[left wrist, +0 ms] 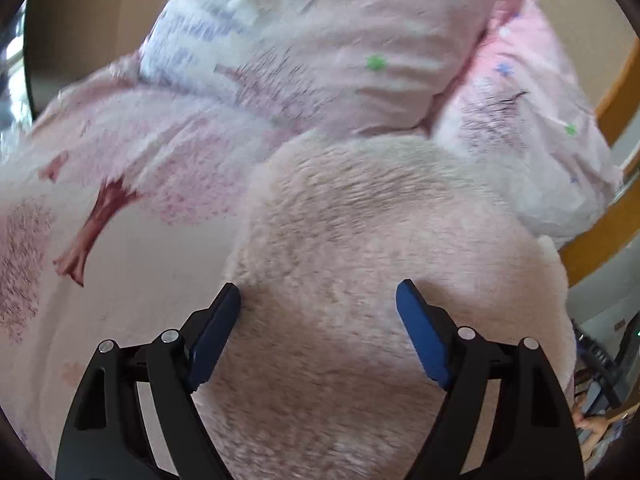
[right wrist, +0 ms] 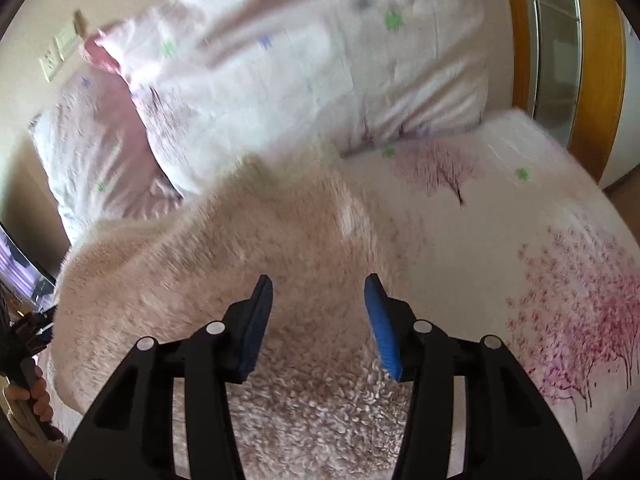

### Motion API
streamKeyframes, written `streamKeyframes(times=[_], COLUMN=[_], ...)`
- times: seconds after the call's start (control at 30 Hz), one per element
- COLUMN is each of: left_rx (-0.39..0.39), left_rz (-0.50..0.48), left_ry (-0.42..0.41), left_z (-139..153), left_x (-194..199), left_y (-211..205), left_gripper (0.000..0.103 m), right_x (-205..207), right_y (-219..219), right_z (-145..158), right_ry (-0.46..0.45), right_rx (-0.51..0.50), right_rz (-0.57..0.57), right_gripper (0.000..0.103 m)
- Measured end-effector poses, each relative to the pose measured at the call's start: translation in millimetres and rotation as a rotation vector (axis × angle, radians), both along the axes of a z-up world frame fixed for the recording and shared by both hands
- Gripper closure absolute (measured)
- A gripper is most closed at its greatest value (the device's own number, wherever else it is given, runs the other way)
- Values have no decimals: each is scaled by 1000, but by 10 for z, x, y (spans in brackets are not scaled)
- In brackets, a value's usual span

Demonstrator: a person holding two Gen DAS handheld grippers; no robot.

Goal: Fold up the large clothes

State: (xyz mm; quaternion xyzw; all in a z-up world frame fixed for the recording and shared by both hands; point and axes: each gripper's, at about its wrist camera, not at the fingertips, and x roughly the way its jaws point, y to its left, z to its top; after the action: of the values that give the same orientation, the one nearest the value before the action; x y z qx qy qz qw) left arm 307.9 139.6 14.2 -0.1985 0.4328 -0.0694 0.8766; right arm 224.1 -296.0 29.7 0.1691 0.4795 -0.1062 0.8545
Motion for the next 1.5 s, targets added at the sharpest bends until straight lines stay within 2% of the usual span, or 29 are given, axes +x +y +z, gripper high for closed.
streamKeyframes(times=[0.03, 0.1, 0.13, 0.2, 0.27, 0.4, 0.47, 0.53, 0.6, 0.7, 0.8, 0.9, 0.97, 1.1, 1.23, 1.4, 1.5], left_rx=[-18, -94, -118, -131, -180, -183, -242, -301, -344, -404, -416, -436, -478, -570, -641, -674, -702], left_rz=[11, 13, 25, 11, -13, -28, -11, 26, 46, 58, 72, 94, 108, 153, 213, 293, 329], left_ry=[39, 106, 81, 92, 50, -29, -47, -50, -44, -42, -65, -24, 18, 38, 17, -26, -30], left_z=[-105, -288, -286, -257, -169, 15, 17, -53, -139, -224, -240, -327, -416, -574, -644, -672, -727], left_x=[70, 175, 156, 104, -63, -499, -766, -1062, -1186, -1377, -1440, -1388, -1340, -1276, -1205, -1113, -1044], left_y=[43, 102, 144, 168, 225, 357, 460, 499, 502, 424, 276, 185, 132, 80, 118, 232, 298], left_gripper=[21, 20, 18, 20, 22, 22, 22, 22, 22, 22, 22, 22, 22, 22, 24, 31, 42], right_x=[37, 41, 33, -117, -303, -840, -1134, -1339, -1498, -1511, -1430, -1355, -1312, -1203, -1113, -1078, -1060], right_y=[-25, -59, -67, -119, -181, -353, -439, -489, -543, -518, -456, -431, -407, -364, -313, -278, -262], right_z=[-130, -204, -175, -4, 122, 292, 261, 153, 6, -113, -227, -336, -401, -477, -487, -544, -571], right_ry=[38, 13, 13, -44, -94, -182, -203, -200, -174, -151, -130, -98, -94, -111, -133, -152, -169], right_rx=[26, 44, 55, 121, 194, 372, 450, 516, 585, 647, 676, 690, 717, 741, 719, 712, 707], right_rz=[-3, -11, -13, -25, -41, -131, -220, -302, -391, -412, -432, -472, -496, -522, -524, -524, -512], right_gripper=[54, 52, 52, 51, 40, 29, 22, 22, 22, 22, 22, 22, 22, 21, 21, 42, 54])
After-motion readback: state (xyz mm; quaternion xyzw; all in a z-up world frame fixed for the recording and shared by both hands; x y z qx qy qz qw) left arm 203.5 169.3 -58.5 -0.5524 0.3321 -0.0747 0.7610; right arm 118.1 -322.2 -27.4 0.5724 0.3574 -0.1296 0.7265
